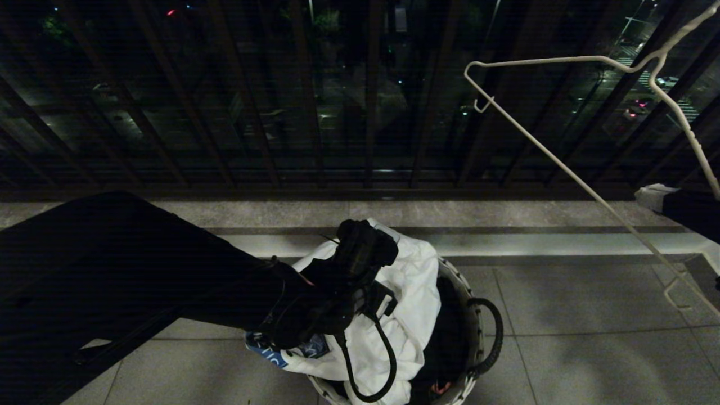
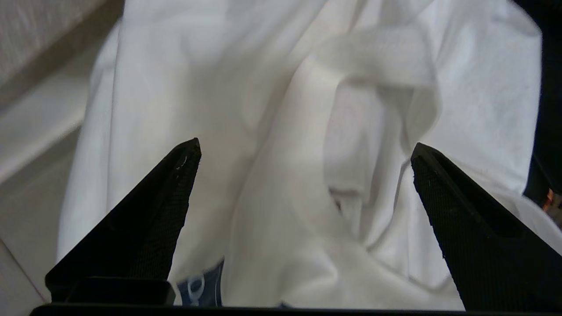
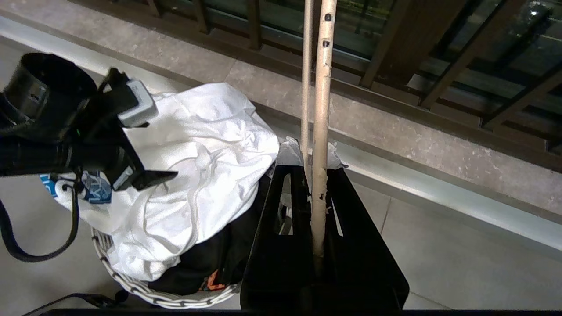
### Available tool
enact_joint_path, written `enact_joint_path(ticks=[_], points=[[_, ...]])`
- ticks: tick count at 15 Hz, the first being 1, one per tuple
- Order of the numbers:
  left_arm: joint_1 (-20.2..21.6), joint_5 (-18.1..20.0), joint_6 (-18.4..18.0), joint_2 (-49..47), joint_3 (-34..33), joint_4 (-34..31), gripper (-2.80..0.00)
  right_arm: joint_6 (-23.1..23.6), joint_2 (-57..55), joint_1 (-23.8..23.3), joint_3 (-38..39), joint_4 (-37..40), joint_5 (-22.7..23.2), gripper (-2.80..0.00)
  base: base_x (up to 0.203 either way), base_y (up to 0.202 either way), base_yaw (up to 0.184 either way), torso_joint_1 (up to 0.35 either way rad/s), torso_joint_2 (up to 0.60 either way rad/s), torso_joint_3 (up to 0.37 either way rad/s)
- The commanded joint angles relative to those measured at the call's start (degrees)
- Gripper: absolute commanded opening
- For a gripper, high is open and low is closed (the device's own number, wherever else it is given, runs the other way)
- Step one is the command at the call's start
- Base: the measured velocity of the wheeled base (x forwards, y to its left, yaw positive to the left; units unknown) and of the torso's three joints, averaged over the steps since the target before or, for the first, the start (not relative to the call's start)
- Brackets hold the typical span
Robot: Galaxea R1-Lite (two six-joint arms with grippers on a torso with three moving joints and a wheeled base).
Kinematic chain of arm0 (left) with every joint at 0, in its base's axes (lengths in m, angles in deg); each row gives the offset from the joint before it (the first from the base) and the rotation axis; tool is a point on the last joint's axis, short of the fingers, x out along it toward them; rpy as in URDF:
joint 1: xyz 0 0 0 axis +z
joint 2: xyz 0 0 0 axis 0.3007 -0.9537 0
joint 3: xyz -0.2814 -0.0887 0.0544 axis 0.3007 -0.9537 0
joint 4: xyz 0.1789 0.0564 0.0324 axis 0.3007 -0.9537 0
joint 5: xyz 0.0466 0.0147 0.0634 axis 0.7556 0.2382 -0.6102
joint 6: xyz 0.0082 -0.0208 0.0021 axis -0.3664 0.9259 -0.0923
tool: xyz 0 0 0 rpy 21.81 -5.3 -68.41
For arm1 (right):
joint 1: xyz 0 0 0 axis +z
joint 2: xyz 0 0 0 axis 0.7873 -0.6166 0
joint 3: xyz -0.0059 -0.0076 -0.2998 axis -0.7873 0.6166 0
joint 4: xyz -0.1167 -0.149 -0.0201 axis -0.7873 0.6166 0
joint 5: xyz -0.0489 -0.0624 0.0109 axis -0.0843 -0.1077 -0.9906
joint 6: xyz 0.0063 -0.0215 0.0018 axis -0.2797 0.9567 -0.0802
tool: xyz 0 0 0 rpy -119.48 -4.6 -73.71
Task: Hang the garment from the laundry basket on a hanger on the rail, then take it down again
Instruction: Pick up clothes from the basket
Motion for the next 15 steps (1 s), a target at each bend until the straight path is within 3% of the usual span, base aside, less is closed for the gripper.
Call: enact_joint_path(ticks=[1, 5, 7, 10, 13, 15], points=[[-0.07, -0.23, -1.45, -2.65, 1.85, 0.11, 0.00, 0.05, 0.01, 0.01, -0.17, -0.05, 0.09, -2.80, 0.000, 0.000, 0.000, 0.000, 0.00, 0.000], [0.01, -1.12, -5.61, -8.43, 8.13, 0.24, 0.00, 0.14, 0.60, 0.01, -0.26, -0.07, 0.09, -2.80, 0.000, 0.000, 0.000, 0.000, 0.00, 0.000], [0.15, -5.29, -10.05, -11.17, 10.64, 0.42, 0.00, 0.23, 0.71, 0.01, -0.26, -0.11, 0.09, -2.80, 0.000, 0.000, 0.000, 0.000, 0.00, 0.000], [0.10, -6.20, -11.54, -12.91, 13.59, 0.71, 0.00, 0.23, 0.72, 0.01, -0.34, -0.03, 0.09, -2.80, 0.000, 0.000, 0.000, 0.000, 0.00, 0.000], [0.32, -9.20, -14.72, -16.28, 16.05, 10.54, 0.00, 0.58, 1.34, 0.01, -0.34, -0.03, 0.09, -2.80, 0.000, 0.000, 0.000, 0.000, 0.00, 0.000], [0.36, -11.71, -15.01, -16.73, 16.68, 14.67, 0.00, 0.58, 1.68, 0.01, -0.34, -0.03, 0.09, -2.80, 0.000, 0.000, 0.000, 0.000, 0.00, 0.000]])
